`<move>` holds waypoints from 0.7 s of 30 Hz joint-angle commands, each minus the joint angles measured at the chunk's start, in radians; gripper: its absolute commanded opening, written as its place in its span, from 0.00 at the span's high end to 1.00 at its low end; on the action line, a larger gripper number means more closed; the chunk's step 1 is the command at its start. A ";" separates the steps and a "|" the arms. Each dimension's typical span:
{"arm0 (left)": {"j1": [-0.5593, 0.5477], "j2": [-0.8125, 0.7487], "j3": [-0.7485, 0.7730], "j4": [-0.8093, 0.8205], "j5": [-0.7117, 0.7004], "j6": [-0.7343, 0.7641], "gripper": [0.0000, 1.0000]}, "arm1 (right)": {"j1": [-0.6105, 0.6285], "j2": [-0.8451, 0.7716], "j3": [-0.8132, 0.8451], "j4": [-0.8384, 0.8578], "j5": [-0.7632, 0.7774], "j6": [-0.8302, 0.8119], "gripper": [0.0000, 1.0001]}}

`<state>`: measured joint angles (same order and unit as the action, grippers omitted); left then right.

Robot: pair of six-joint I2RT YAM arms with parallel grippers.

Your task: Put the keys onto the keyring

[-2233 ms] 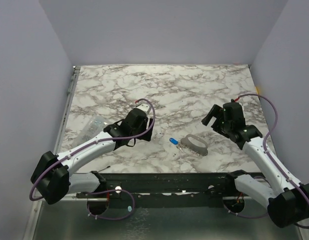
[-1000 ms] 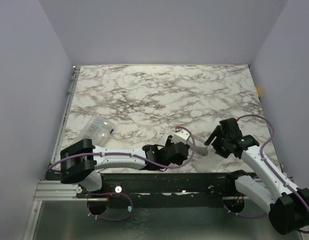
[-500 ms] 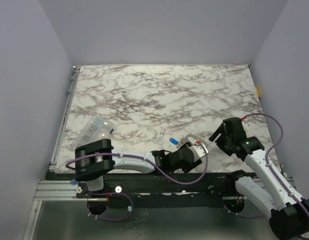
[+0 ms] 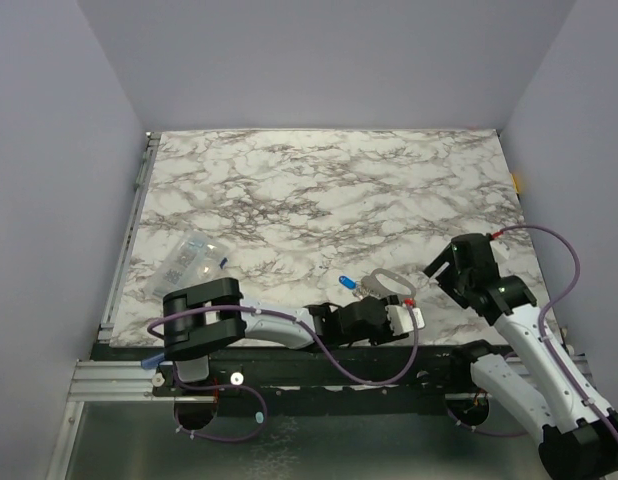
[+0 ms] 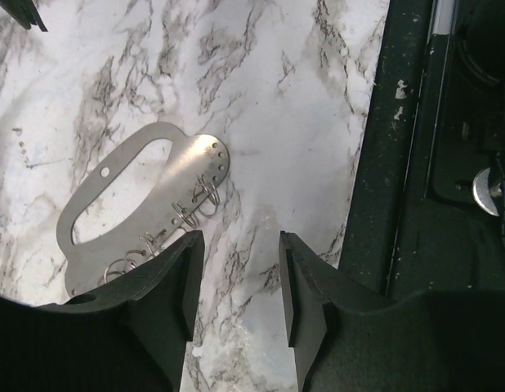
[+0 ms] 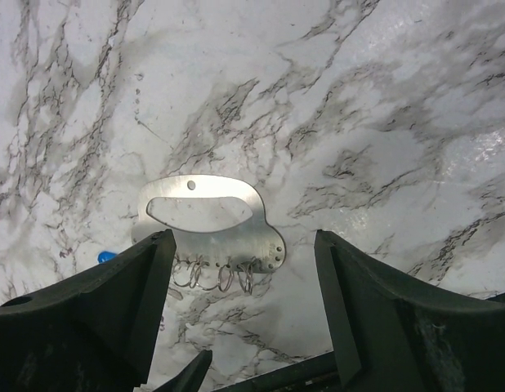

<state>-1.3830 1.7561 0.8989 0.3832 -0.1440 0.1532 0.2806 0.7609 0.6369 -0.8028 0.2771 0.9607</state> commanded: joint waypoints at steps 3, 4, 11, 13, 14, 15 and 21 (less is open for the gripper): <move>0.004 0.033 -0.146 0.380 -0.014 0.133 0.49 | 0.003 -0.029 0.021 -0.008 0.066 -0.002 0.21; 0.004 0.044 -0.148 0.390 -0.014 0.151 0.50 | 0.003 -0.031 0.022 -0.008 0.071 -0.002 0.21; 0.004 0.108 -0.245 0.663 0.037 0.250 0.46 | 0.003 -0.044 0.023 -0.003 0.080 -0.021 0.19; 0.003 0.125 -0.235 0.667 0.045 0.253 0.46 | 0.003 -0.048 0.026 0.000 0.078 -0.026 0.19; 0.004 0.133 -0.228 0.666 0.050 0.249 0.46 | 0.003 -0.049 0.026 0.002 0.079 -0.028 0.19; 0.004 0.140 -0.221 0.667 0.053 0.243 0.47 | 0.003 -0.050 0.026 0.004 0.078 -0.031 0.19; 0.003 0.172 -0.178 0.667 0.052 0.230 0.52 | 0.003 -0.055 0.019 0.013 0.068 -0.040 0.18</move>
<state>-1.3811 1.9007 0.6815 0.9852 -0.1196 0.3843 0.2806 0.7174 0.6369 -0.8017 0.3199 0.9367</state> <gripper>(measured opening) 0.490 0.816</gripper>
